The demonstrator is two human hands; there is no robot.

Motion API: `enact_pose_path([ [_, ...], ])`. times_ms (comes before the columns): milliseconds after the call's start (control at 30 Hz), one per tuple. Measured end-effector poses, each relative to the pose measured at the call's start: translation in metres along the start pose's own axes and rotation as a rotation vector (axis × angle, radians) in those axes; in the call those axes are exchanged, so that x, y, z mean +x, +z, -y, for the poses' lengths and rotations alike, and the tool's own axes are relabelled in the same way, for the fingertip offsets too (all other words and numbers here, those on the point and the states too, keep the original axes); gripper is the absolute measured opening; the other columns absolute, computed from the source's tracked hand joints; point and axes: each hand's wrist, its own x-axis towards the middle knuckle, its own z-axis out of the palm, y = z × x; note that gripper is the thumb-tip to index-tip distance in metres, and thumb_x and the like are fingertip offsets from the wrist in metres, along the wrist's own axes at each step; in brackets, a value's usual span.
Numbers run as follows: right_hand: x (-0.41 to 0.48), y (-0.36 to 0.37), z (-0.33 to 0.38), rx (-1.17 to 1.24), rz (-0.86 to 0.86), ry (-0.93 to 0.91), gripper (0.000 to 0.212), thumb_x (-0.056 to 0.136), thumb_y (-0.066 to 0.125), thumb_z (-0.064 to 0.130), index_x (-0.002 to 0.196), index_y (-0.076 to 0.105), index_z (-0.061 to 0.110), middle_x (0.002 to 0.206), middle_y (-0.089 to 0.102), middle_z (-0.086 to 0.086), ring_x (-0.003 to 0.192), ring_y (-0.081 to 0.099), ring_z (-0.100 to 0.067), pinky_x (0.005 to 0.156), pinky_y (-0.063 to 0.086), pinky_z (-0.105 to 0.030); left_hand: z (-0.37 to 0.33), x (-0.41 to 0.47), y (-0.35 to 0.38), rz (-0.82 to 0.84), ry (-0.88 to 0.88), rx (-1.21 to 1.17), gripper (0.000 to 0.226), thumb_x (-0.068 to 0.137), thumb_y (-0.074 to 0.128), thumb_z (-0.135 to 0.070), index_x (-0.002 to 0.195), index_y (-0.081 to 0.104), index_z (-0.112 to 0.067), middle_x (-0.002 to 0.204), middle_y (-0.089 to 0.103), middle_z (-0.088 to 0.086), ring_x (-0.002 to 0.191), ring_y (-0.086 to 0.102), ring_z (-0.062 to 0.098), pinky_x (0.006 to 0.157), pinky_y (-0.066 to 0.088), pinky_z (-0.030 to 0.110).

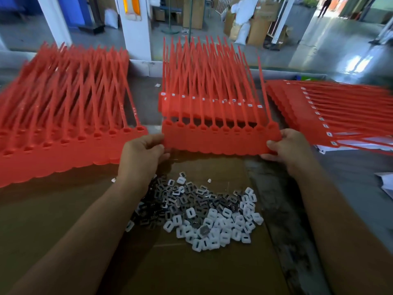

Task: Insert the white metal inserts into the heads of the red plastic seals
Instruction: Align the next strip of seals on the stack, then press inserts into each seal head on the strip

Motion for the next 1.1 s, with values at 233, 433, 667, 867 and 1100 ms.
enact_pose_path([
  [233,-0.002,-0.002,-0.004,-0.424,-0.173,-0.156,0.028,0.078,0.069,0.015,0.105,0.06,0.01,0.106,0.064,-0.008,0.099,0.059,-0.023,0.092,0.045,-0.039,-0.005,-0.012,0.001,-0.067,0.277,0.659,0.025,0.085,0.055,-0.005,0.105,0.069,-0.012,0.091,0.069,-0.003,0.073,0.057,0.004,0.063,0.036,-0.002],
  [433,-0.004,-0.002,-0.006,-0.612,-0.196,-0.236,0.05,0.078,0.07,0.019,0.123,0.053,0.007,0.124,0.051,-0.013,0.113,0.051,-0.027,0.098,0.04,-0.039,-0.007,-0.018,-0.002,-0.029,0.488,0.933,0.033,0.084,0.052,0.001,0.112,0.066,-0.011,0.125,0.059,0.005,0.115,0.051,0.021,0.097,0.031,0.021],
  [667,-0.028,0.018,0.013,-0.596,-0.003,-0.476,0.019,0.085,0.064,0.018,0.103,0.065,0.015,0.093,0.058,0.012,0.081,0.051,0.004,0.064,0.033,-0.007,-0.002,-0.016,0.001,0.181,0.444,1.088,0.046,0.08,0.044,0.006,0.115,0.065,-0.016,0.131,0.055,-0.005,0.123,0.043,0.017,0.101,0.031,0.028],
  [867,-0.063,0.054,0.027,-0.629,0.47,-0.581,0.016,0.087,0.06,0.019,0.102,0.066,0.018,0.086,0.054,0.02,0.075,0.047,0.016,0.063,0.038,0.002,-0.003,-0.013,-0.001,0.206,0.426,1.066,0.049,0.076,0.044,0.009,0.113,0.066,-0.014,0.129,0.056,-0.005,0.123,0.045,0.015,0.102,0.033,0.028],
  [1100,-0.086,0.077,0.038,-0.653,0.694,-0.653,0.015,0.087,0.062,0.018,0.1,0.069,0.018,0.09,0.063,0.015,0.077,0.053,0.009,0.071,0.042,-0.005,-0.006,-0.007,-0.008,0.186,0.352,0.907,0.049,0.077,0.038,0.013,0.109,0.068,-0.011,0.123,0.061,0.0,0.118,0.05,0.014,0.097,0.031,0.018],
])
